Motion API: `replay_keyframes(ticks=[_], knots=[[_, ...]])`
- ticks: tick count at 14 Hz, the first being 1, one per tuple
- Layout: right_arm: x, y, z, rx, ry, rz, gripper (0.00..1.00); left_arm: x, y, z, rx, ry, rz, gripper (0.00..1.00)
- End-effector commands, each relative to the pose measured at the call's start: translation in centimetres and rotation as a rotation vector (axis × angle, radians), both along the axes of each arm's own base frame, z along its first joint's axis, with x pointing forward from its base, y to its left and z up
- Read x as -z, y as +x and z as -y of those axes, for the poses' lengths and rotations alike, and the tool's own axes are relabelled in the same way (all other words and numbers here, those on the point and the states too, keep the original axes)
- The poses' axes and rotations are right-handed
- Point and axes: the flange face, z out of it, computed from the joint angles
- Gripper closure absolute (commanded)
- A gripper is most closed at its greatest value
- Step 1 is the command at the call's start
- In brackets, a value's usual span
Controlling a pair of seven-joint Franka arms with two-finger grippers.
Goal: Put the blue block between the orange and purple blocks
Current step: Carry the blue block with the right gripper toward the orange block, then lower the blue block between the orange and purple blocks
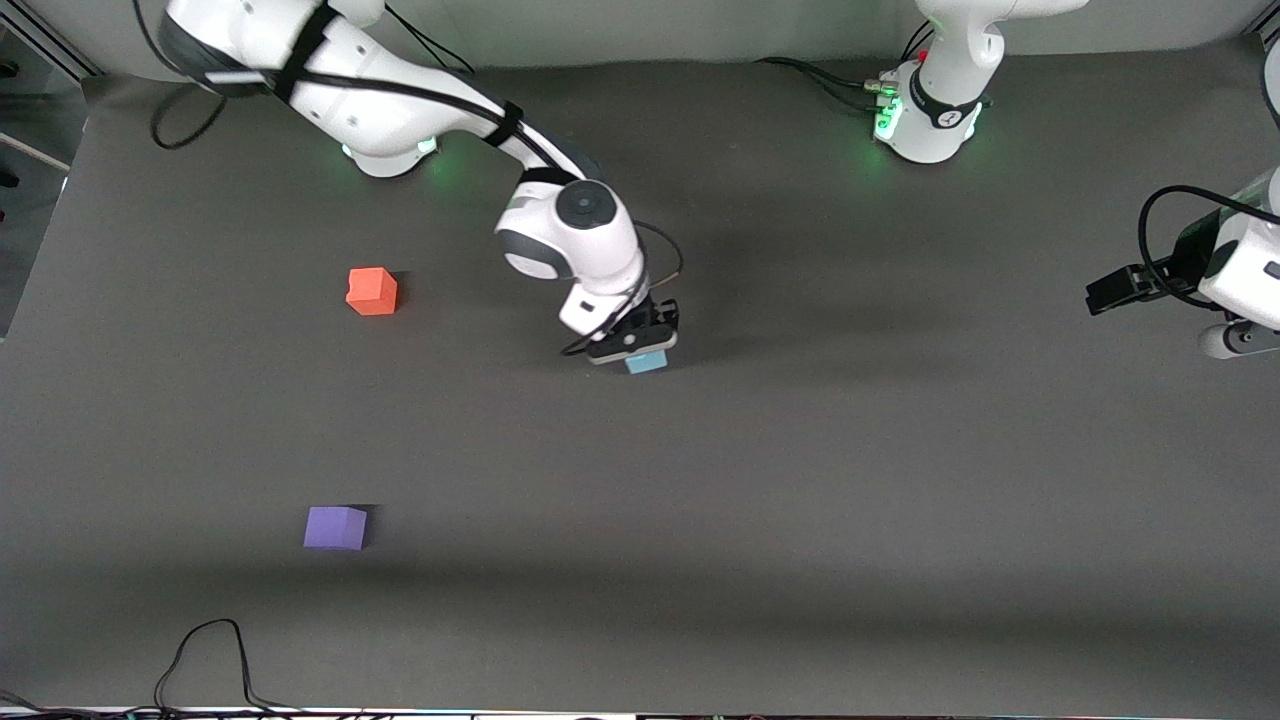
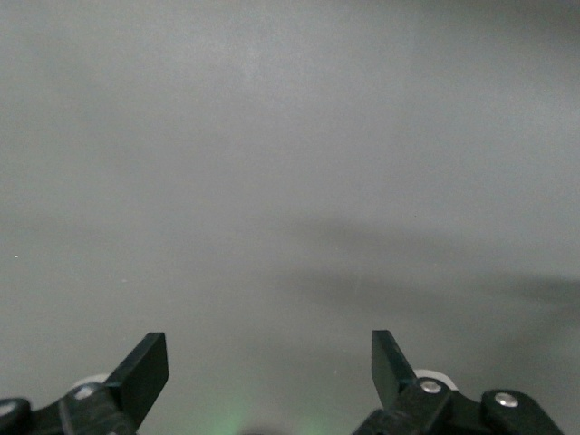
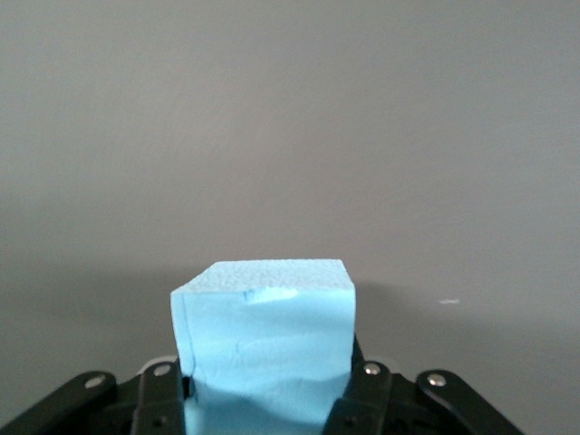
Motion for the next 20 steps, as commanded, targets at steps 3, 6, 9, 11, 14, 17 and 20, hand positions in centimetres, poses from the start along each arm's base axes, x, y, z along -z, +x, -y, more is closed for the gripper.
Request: replay_keyframes(ticks=[3,6,9,11,14,17,20], knots=[[-8.2,8.2,16.9,0.162,-0.013,-0.004,0.74,-0.3,-0.4,0.6,0.027,-0.015,0.009,0.0],[-8.0,10.3,29.2,0.11,0.013,-0.138,0.74,-0.2,-0.3,0.7,0.03,-0.017,0.009,0.0],[-3.0,9.4,38.3,0.053,-0.045,-0.205,0.74,-0.2,-0.4,0.7,0.03,-0.016,0.001,0.0],[1.3,8.0,40.3,0.055,-0.062,-0.193,0.74,-0.2,-0.5,0.6,0.028,-0.017,-0.002,0.0],[6.7,7.2,40.3,0.056,-0.084,-0.18,0.74,0.0,-0.3,1.2,0.034,-0.017,0.001,0.0],[8.0,7.2,40.6,0.051,-0.095,-0.177,0.74,0.1,-0.2,1.3,0.036,-0.017,0.004,0.0],[7.9,7.3,41.2,0.025,-0.103,-0.176,0.74,0.4,0.0,1.2,0.038,-0.018,0.0,0.0]])
